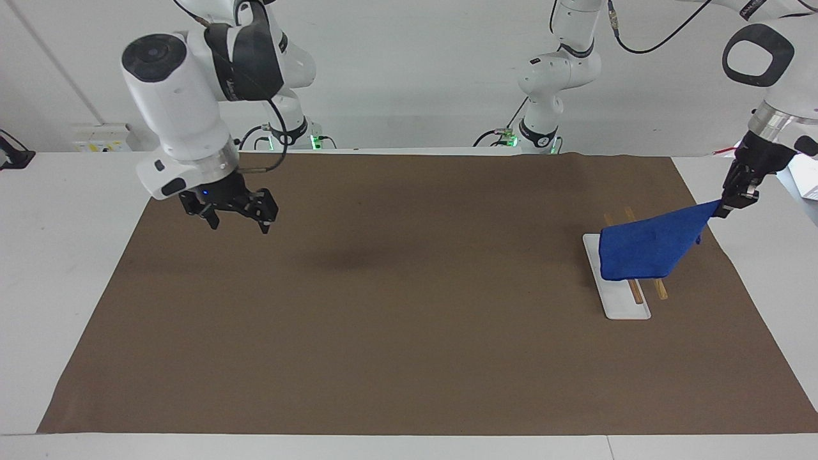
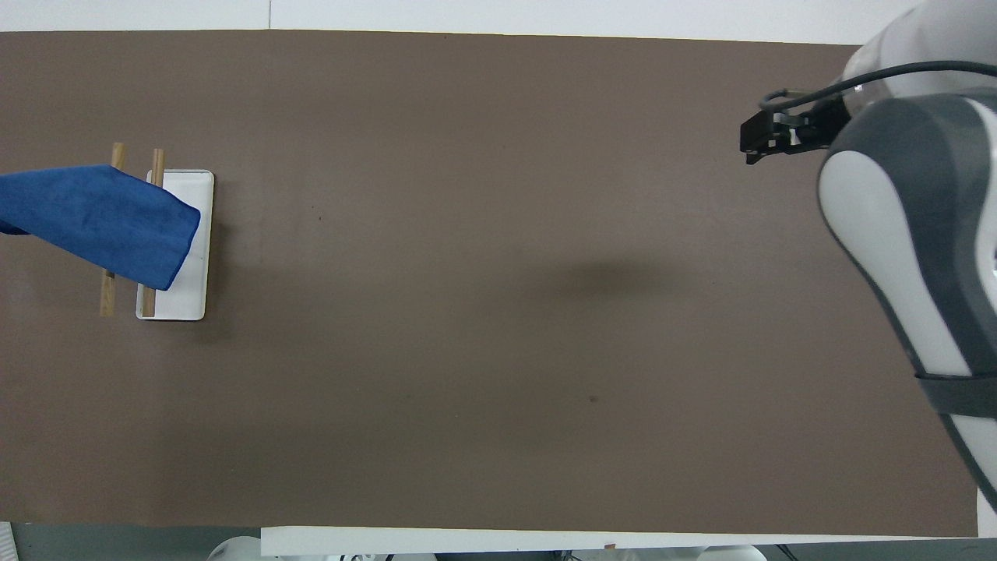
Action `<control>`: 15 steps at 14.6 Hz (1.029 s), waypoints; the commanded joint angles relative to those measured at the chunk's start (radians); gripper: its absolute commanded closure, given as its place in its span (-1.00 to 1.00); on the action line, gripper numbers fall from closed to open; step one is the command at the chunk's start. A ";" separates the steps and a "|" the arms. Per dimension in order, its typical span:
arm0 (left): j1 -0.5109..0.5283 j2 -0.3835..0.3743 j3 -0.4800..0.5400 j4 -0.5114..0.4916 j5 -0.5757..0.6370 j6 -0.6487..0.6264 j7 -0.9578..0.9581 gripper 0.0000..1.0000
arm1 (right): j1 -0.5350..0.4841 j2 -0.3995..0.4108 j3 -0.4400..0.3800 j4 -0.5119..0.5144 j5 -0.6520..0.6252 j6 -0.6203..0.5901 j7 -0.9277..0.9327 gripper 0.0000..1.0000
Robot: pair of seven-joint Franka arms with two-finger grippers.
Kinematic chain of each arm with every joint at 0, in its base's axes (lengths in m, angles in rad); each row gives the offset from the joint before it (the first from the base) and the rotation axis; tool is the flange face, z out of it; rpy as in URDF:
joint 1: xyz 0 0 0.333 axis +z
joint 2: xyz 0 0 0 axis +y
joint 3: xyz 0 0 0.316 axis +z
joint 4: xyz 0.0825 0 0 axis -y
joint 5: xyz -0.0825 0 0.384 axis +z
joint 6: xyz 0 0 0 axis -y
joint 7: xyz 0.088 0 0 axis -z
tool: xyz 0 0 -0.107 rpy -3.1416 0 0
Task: Right arm passes towel to left arm to hang
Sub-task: 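Drape the towel over the white rack with the left gripper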
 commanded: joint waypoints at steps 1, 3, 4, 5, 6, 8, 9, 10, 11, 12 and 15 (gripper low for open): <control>0.045 0.005 -0.014 -0.061 0.010 0.114 0.082 1.00 | -0.054 -0.052 -0.002 0.006 -0.026 -0.084 -0.079 -1.00; 0.044 0.022 -0.015 -0.106 0.010 0.173 0.100 1.00 | -0.070 -0.083 -0.013 0.007 -0.049 -0.142 -0.131 -1.00; 0.036 0.028 -0.015 -0.124 0.010 0.198 0.097 1.00 | -0.070 -0.106 -0.021 0.004 -0.035 -0.188 -0.130 -1.00; 0.033 0.034 -0.017 -0.129 0.010 0.201 0.097 1.00 | -0.059 -0.125 -0.021 -0.008 -0.034 -0.211 -0.130 -1.00; 0.030 0.041 -0.017 -0.127 0.010 0.203 0.095 1.00 | -0.050 -0.134 -0.013 -0.013 -0.034 -0.216 -0.127 -1.00; 0.009 0.044 -0.017 -0.124 0.008 0.200 0.089 1.00 | -0.044 -0.139 -0.010 -0.033 -0.035 -0.219 -0.156 -1.00; 0.007 0.044 -0.017 -0.123 0.008 0.195 0.087 1.00 | -0.050 -0.140 -0.010 -0.028 -0.034 -0.220 -0.165 -1.00; -0.002 0.044 -0.017 -0.123 0.008 0.187 0.087 1.00 | -0.051 -0.139 -0.012 -0.028 -0.035 -0.213 -0.164 -1.00; -0.004 0.044 -0.017 -0.123 0.008 0.184 0.087 1.00 | -0.054 -0.140 -0.013 -0.028 -0.035 -0.220 -0.165 -1.00; -0.005 0.044 -0.017 -0.115 0.008 0.165 0.087 1.00 | -0.060 -0.140 -0.021 -0.033 -0.035 -0.219 -0.168 -1.00; -0.005 0.042 -0.018 -0.042 0.007 0.062 0.089 1.00 | -0.084 -0.139 -0.021 -0.031 -0.003 -0.211 -0.185 -1.00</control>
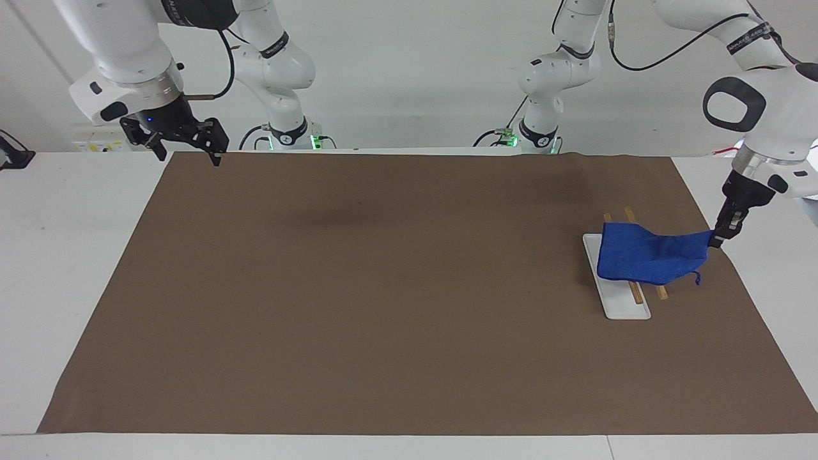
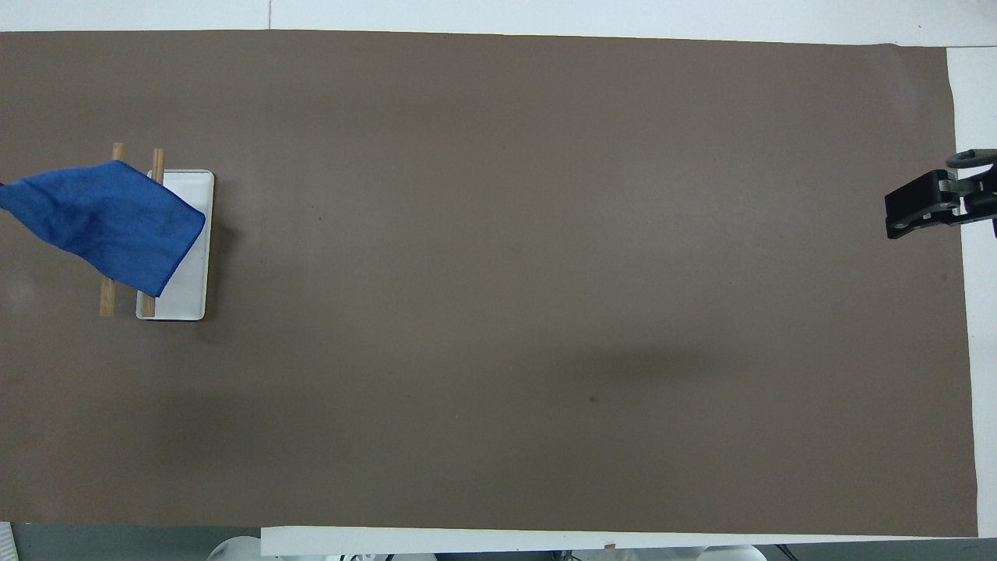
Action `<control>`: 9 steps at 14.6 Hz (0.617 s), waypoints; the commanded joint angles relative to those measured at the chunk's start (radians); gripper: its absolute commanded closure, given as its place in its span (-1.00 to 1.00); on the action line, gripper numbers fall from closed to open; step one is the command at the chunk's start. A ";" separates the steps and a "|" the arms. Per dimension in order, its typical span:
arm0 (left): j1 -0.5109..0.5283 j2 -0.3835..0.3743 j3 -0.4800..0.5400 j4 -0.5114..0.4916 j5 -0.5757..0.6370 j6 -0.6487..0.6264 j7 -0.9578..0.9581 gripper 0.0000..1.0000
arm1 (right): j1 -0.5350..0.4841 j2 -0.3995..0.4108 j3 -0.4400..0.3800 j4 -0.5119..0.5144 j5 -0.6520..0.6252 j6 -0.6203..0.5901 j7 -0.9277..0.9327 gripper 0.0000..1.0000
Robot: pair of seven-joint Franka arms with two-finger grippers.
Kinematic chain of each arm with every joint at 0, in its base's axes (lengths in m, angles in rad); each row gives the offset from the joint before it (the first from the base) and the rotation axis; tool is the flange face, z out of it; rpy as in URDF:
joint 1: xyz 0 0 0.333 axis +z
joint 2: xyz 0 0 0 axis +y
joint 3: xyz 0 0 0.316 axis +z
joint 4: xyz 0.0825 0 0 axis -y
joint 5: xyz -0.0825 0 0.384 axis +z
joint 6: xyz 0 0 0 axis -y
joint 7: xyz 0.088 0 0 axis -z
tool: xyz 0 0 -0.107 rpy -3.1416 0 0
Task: Right arm passes towel to left arm to hang
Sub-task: 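Drape the towel over the white rack with the left gripper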
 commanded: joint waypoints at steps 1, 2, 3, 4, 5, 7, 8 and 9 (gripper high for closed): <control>-0.009 -0.011 0.007 0.061 0.005 -0.098 0.004 1.00 | -0.031 -0.014 0.003 -0.022 0.030 0.017 -0.032 -1.00; -0.009 -0.014 0.007 0.066 0.001 -0.109 0.004 1.00 | -0.042 -0.012 0.005 -0.020 0.035 0.022 -0.032 -1.00; -0.011 -0.018 0.004 0.066 -0.001 -0.115 0.004 1.00 | -0.043 -0.012 0.003 -0.020 0.054 0.032 -0.032 -1.00; -0.011 -0.020 0.002 0.065 -0.001 -0.121 0.004 1.00 | -0.042 -0.009 0.003 -0.020 0.070 0.066 -0.026 -1.00; -0.015 -0.024 0.002 0.057 -0.001 -0.123 0.009 1.00 | -0.018 -0.017 -0.015 -0.022 0.070 0.075 -0.026 -1.00; -0.005 -0.037 0.003 0.014 -0.002 -0.097 0.020 0.99 | 0.096 -0.070 -0.113 -0.055 0.067 0.078 -0.024 -1.00; -0.001 -0.038 0.004 -0.007 -0.002 -0.071 0.020 0.95 | 0.113 -0.099 -0.139 -0.093 0.064 0.089 -0.026 -1.00; -0.001 -0.038 0.005 -0.036 -0.002 -0.045 0.021 0.94 | 0.112 -0.119 -0.143 -0.126 0.065 0.097 -0.030 -1.00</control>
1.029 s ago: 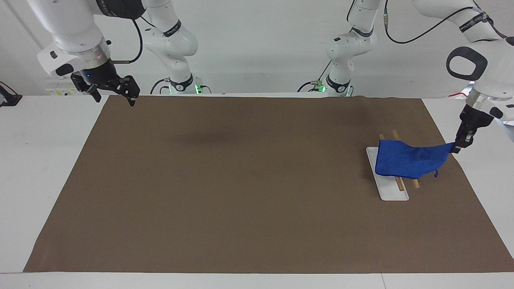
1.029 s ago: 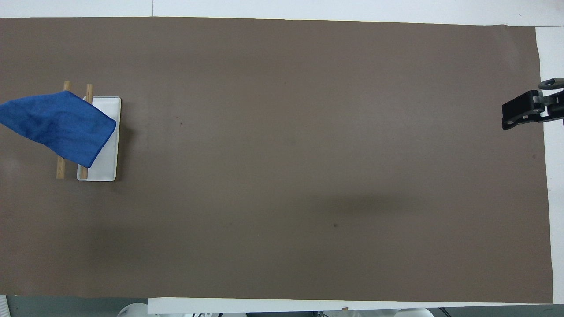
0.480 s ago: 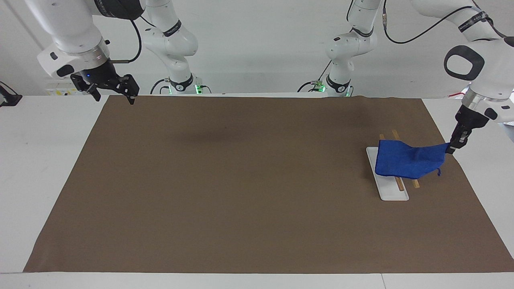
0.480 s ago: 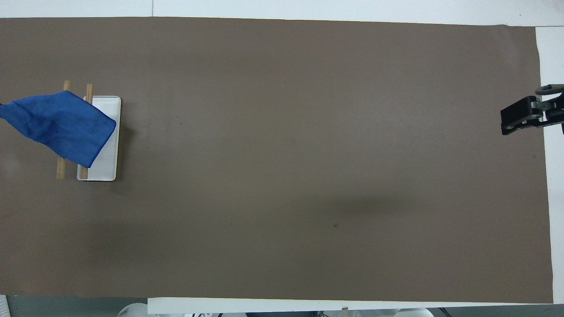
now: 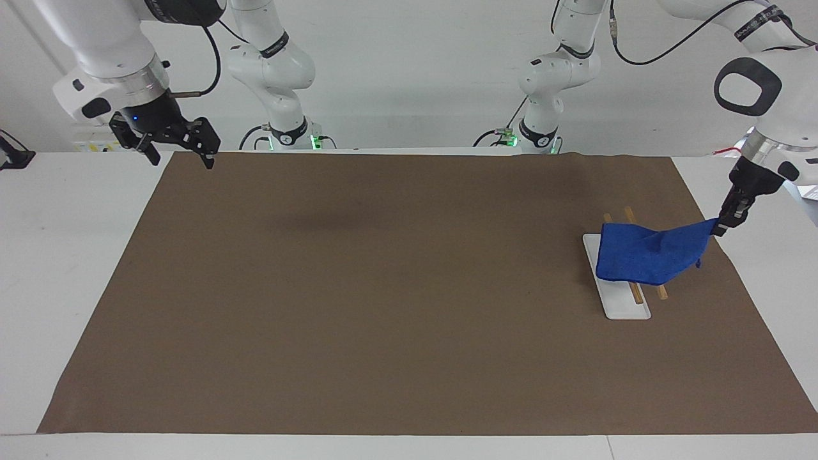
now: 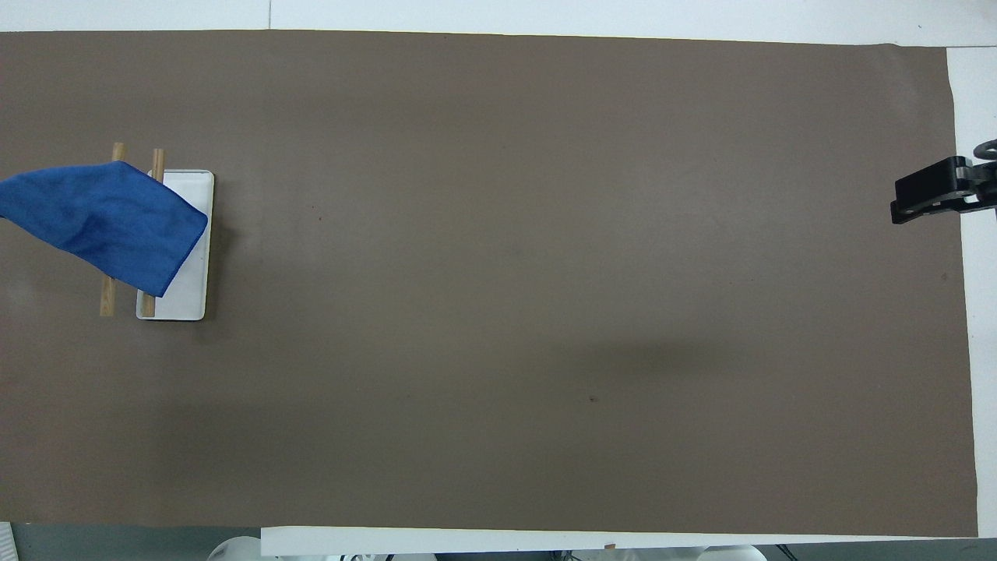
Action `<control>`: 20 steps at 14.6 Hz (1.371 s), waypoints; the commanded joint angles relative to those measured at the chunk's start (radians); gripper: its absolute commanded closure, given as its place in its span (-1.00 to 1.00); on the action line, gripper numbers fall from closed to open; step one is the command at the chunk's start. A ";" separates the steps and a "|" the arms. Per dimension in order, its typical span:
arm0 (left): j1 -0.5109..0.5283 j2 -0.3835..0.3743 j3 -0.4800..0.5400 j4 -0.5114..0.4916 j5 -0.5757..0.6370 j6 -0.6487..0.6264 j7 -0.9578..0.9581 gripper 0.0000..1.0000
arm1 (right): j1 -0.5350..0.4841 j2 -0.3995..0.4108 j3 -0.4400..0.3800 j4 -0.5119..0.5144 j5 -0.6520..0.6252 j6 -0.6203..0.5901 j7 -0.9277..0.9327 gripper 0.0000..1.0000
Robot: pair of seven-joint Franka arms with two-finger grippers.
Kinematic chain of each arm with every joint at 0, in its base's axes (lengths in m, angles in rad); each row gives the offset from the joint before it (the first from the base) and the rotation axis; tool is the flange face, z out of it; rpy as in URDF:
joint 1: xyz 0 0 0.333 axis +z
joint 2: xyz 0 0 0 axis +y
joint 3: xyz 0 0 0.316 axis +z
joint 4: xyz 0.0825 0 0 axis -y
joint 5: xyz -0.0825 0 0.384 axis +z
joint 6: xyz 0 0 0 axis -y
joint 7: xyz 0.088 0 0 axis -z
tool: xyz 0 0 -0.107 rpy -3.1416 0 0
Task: Right arm passes towel to left arm to hang
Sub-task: 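Drape the towel over the white rack with the left gripper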
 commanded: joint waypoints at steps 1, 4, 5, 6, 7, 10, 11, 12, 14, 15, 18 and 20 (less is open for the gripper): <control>-0.001 -0.023 0.008 -0.104 -0.002 0.086 0.020 0.89 | 0.020 -0.093 -0.044 -0.119 0.012 0.036 -0.022 -1.00; -0.015 -0.011 0.008 -0.158 -0.001 0.152 0.020 0.81 | 0.035 -0.093 -0.051 -0.118 0.002 0.041 -0.017 -1.00; -0.015 -0.007 0.008 -0.158 -0.001 0.155 0.022 0.47 | 0.040 -0.092 -0.071 -0.118 0.002 0.041 -0.022 -1.00; -0.015 -0.007 0.008 -0.155 0.001 0.152 0.019 -0.25 | 0.052 -0.090 -0.086 -0.118 0.003 0.041 -0.020 -1.00; -0.021 -0.006 0.008 -0.147 0.001 0.149 0.004 -0.99 | 0.058 -0.085 -0.091 -0.118 0.002 0.041 -0.020 -1.00; -0.052 -0.015 0.005 -0.082 0.001 0.128 0.002 -1.00 | 0.063 -0.064 -0.087 -0.115 0.002 0.039 -0.016 -1.00; -0.052 -0.033 0.003 -0.078 0.001 0.082 0.004 -1.00 | 0.063 -0.053 -0.083 -0.112 0.002 0.041 -0.017 -1.00; -0.053 -0.062 0.003 -0.066 0.001 0.004 0.016 -1.00 | 0.062 -0.047 -0.083 -0.112 0.002 0.038 -0.020 -1.00; -0.059 -0.086 0.002 -0.002 0.006 -0.164 0.040 -1.00 | 0.061 -0.047 -0.083 -0.113 0.002 0.035 -0.020 -1.00; -0.073 -0.087 0.002 0.039 0.007 -0.253 0.081 -1.00 | 0.060 -0.047 -0.083 -0.113 0.002 0.036 -0.022 -1.00; -0.101 -0.076 0.002 0.197 0.015 -0.522 0.256 -1.00 | 0.055 -0.049 -0.083 -0.115 0.006 0.024 -0.022 -1.00; -0.125 -0.076 0.002 0.230 0.021 -0.573 0.362 -1.00 | 0.036 -0.052 -0.090 -0.117 0.015 -0.013 -0.025 -1.00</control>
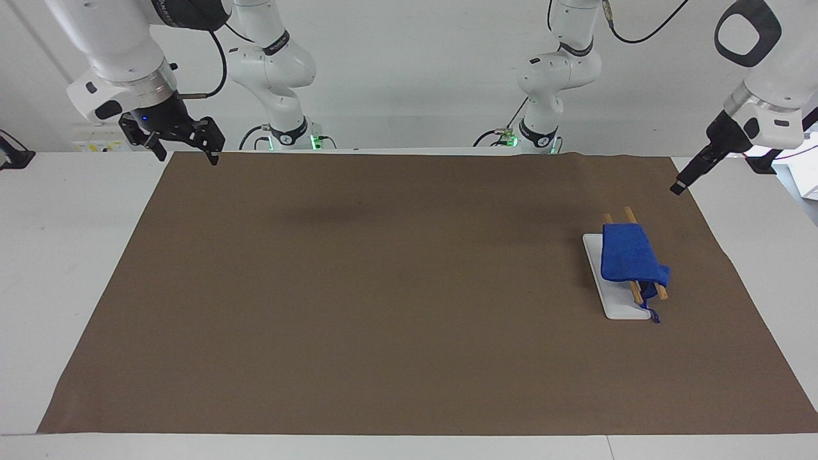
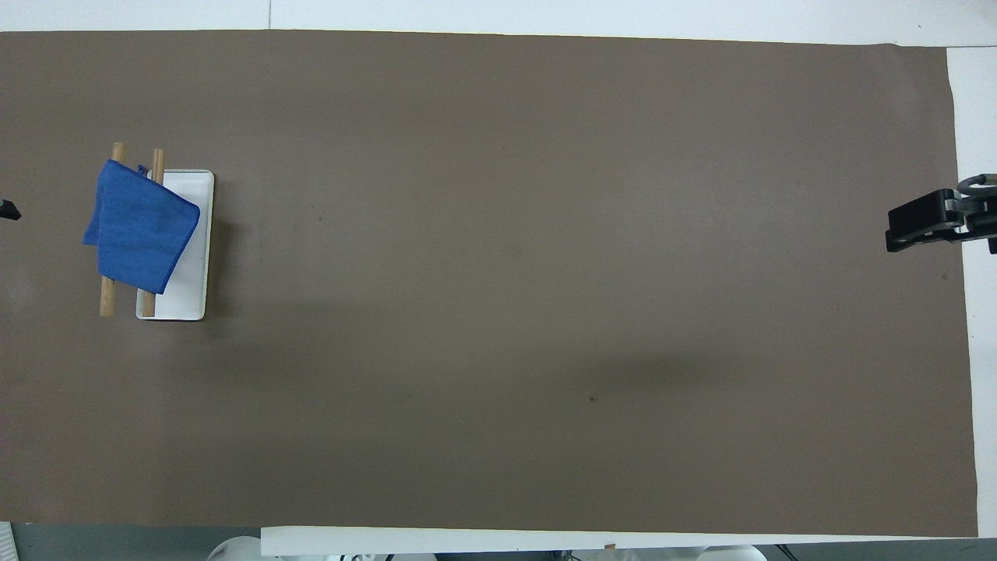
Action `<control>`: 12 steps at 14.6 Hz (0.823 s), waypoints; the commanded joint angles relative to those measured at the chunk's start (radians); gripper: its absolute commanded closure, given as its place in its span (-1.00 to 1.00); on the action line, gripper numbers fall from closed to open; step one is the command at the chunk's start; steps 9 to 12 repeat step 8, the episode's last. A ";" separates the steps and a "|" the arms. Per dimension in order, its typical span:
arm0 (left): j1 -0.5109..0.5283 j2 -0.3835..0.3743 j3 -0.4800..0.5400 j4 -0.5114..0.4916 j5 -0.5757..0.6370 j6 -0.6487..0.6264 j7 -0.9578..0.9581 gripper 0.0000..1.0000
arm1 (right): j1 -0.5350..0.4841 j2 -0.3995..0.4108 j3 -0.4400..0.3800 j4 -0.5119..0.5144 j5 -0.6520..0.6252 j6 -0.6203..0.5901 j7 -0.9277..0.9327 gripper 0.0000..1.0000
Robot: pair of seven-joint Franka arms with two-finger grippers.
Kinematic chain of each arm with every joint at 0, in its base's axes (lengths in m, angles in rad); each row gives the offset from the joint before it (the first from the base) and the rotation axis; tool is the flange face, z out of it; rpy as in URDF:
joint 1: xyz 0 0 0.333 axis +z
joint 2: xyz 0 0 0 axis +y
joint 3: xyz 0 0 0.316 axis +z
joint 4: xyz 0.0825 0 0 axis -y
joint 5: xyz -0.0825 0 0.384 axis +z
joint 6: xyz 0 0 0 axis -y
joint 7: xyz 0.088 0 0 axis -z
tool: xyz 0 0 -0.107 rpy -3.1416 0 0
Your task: Right arm passes towel to left arm to hang
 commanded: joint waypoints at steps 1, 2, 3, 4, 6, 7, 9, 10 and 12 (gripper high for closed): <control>-0.051 0.021 0.008 0.056 0.022 -0.079 0.151 -1.00 | -0.031 -0.016 -0.005 -0.016 0.015 -0.022 -0.022 -1.00; -0.067 0.018 0.008 0.053 0.038 -0.088 0.208 -1.00 | -0.028 -0.016 -0.005 -0.016 0.012 -0.020 -0.020 -1.00; -0.078 0.020 0.006 0.057 0.057 -0.114 0.278 -1.00 | -0.029 -0.016 -0.005 -0.017 0.012 -0.019 -0.019 -1.00; -0.087 0.020 0.005 0.059 0.057 -0.119 0.329 -1.00 | -0.029 -0.017 -0.005 -0.022 0.014 -0.022 -0.020 -1.00; -0.097 0.020 0.005 0.058 0.057 -0.119 0.351 -1.00 | -0.024 -0.019 -0.004 -0.023 0.018 -0.022 -0.017 -1.00; -0.098 0.020 0.003 0.059 0.057 -0.119 0.351 -1.00 | -0.026 -0.019 -0.004 -0.023 0.018 -0.020 -0.022 -1.00; -0.106 0.020 0.002 0.058 0.055 -0.114 0.351 -1.00 | -0.026 -0.019 -0.004 -0.023 0.018 -0.022 -0.023 -1.00; -0.106 0.020 0.002 0.058 0.055 -0.114 0.351 -1.00 | -0.026 -0.019 -0.004 -0.023 0.018 -0.022 -0.023 -1.00; -0.106 0.020 0.002 0.058 0.055 -0.114 0.351 -1.00 | -0.026 -0.019 -0.004 -0.023 0.018 -0.022 -0.023 -1.00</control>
